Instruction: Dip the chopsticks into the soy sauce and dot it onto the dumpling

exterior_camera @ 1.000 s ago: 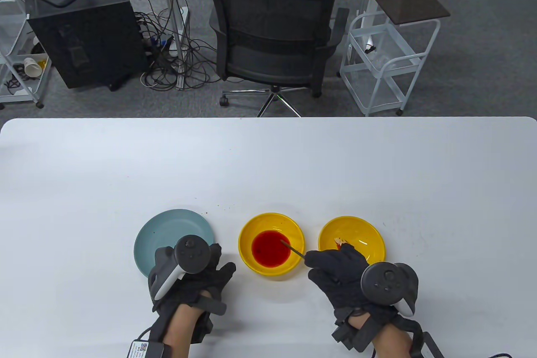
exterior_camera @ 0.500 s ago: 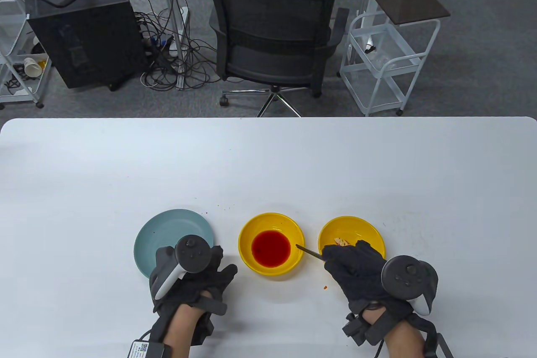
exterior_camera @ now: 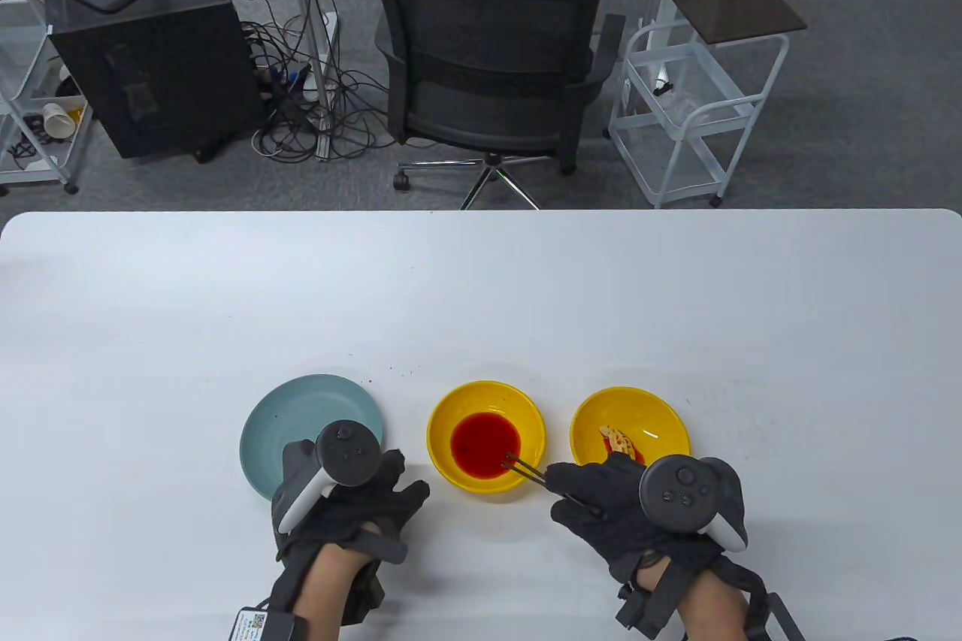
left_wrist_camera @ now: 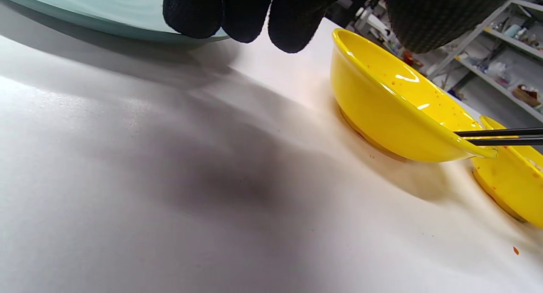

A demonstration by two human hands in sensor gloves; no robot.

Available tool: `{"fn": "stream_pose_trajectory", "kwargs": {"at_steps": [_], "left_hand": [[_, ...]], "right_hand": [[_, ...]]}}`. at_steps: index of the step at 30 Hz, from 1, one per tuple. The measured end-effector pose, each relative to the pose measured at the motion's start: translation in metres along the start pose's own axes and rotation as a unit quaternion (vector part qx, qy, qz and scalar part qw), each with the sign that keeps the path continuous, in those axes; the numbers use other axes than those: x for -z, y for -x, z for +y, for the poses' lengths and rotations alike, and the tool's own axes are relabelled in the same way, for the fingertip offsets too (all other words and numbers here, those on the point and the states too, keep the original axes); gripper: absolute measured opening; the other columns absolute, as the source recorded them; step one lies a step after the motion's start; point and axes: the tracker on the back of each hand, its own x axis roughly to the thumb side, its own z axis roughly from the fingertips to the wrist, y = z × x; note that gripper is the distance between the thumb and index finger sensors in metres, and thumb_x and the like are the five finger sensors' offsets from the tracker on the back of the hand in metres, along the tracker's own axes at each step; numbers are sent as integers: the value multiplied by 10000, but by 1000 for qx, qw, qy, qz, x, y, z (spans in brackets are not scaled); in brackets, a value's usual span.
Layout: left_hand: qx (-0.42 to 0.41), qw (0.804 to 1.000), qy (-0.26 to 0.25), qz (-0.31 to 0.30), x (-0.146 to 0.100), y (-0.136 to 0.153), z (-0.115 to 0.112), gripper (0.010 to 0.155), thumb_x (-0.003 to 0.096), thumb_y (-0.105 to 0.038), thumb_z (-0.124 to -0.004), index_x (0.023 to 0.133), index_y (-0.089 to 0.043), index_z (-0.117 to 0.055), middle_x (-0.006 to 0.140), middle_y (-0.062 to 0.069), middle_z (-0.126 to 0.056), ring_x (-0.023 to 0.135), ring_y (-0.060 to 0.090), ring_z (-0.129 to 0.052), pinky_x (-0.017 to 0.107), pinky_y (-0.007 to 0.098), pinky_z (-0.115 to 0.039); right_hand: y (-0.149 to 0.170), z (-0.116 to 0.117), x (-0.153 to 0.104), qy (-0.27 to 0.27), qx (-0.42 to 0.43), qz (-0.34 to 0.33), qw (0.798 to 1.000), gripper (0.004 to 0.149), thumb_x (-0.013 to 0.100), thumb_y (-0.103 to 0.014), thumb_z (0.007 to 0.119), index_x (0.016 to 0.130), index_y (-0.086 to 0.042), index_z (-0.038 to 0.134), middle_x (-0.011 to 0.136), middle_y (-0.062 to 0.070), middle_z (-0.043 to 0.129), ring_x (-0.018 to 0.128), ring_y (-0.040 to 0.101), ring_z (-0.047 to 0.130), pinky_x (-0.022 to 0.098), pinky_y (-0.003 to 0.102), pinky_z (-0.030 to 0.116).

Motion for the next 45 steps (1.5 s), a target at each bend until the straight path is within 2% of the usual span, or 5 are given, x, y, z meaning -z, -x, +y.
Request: {"fn": "stream_pose_trajectory", "kwargs": {"at_steps": [5,15,20,32,45], "left_hand": [[1,1000,11,0,0,-1,-1,781,485,-635,-717,1098,-165,-601,1153,120,-528,1024,475,-594,719,715,-394],[-4,1000,6,-2,0,-1,-1,781,485,-634,-718,1097,-163,-601,1152,119,-531,1019,479,-600,719,714,-394],[-4,1000,3,-4,0,-1,-1,778,485,-633,-717,1096,-163,-604,1151,118,-535,1018,477,-605,718,715,-396],[-5,1000,-5,-3,0,1,0,780,484,-632,-718,1093,-158,-608,1147,120,-543,1016,479,-609,718,715,-398],[-4,1000,-7,-1,0,1,1,779,485,-632,-719,1093,-158,-608,1147,119,-543,1016,478,-610,718,715,-397]], "right_hand": [[4,4,1,-34,12,14,999,674,424,-534,725,941,-103,717,792,216,914,692,499,900,667,773,483],[1,8,3,-38,5,-5,999,682,421,-533,729,940,-92,714,781,216,920,684,495,906,665,773,487],[1,6,2,-22,7,-8,1000,676,420,-531,729,926,-83,735,760,216,935,665,493,919,662,770,497],[-4,-7,-3,71,5,-23,997,586,431,-479,733,866,-96,817,695,214,974,604,483,951,655,762,530],[-3,12,5,54,-33,-8,998,583,429,-482,734,880,-119,808,722,210,958,624,478,943,654,760,528]]}}
